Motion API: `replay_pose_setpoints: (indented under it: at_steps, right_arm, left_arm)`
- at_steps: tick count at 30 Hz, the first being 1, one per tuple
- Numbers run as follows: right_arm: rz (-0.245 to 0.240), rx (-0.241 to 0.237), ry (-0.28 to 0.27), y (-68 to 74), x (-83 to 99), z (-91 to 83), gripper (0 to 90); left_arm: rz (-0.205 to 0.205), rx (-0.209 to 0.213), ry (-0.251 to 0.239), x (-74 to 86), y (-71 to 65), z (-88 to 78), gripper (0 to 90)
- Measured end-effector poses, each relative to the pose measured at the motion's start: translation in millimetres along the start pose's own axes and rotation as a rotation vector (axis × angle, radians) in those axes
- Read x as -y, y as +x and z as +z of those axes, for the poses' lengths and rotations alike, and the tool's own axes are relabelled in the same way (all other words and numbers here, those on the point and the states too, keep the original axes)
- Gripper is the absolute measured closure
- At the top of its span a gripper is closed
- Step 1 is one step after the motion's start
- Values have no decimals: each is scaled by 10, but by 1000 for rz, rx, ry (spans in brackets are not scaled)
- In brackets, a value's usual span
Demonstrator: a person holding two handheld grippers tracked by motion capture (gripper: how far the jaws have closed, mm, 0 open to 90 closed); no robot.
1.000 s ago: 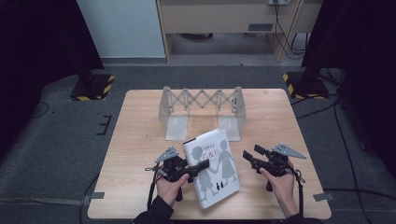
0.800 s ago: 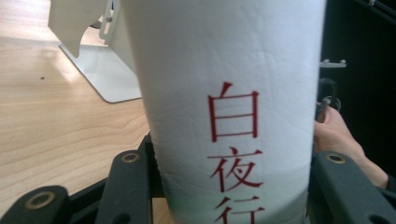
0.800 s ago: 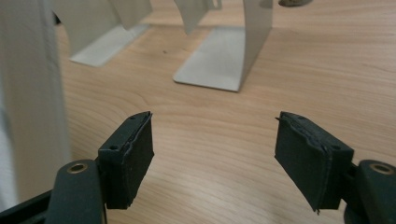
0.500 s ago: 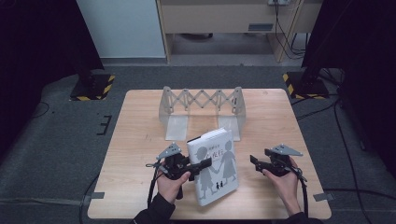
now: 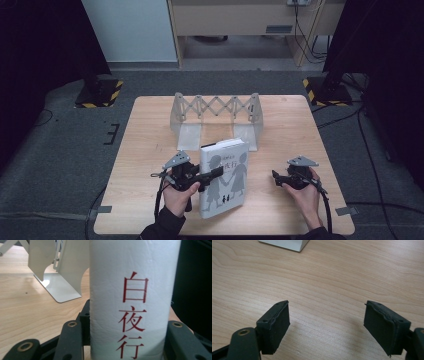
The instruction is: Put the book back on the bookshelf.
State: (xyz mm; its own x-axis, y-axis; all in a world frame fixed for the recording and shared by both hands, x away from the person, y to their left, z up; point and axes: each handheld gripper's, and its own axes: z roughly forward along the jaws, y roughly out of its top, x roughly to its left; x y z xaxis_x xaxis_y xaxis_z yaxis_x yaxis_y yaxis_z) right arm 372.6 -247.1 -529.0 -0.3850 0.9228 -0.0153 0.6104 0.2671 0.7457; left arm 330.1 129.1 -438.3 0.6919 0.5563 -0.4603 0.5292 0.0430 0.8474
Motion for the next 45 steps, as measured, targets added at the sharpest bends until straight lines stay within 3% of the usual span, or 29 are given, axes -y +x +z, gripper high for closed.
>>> replay_pose_setpoints:
  at_steps: [12, 20, 34, 45]
  right_arm:
    - [3, 24, 49, -17, 26, 54, 148]
    - [20, 14, 43, -43, 43, 72, 116]
    - [43, 15, 43, -54, 50, 92, 69]
    - [47, 19, 45, -55, 49, 96, 58]
  left_arm:
    - [17, -74, -16, -158, 57, -200, 526]
    - [38, -127, -36, -245, 99, -312, 526]
    - [37, -201, -94, -412, 268, -552, 526]
    - [54, -304, -126, -605, 439, -708, 526]
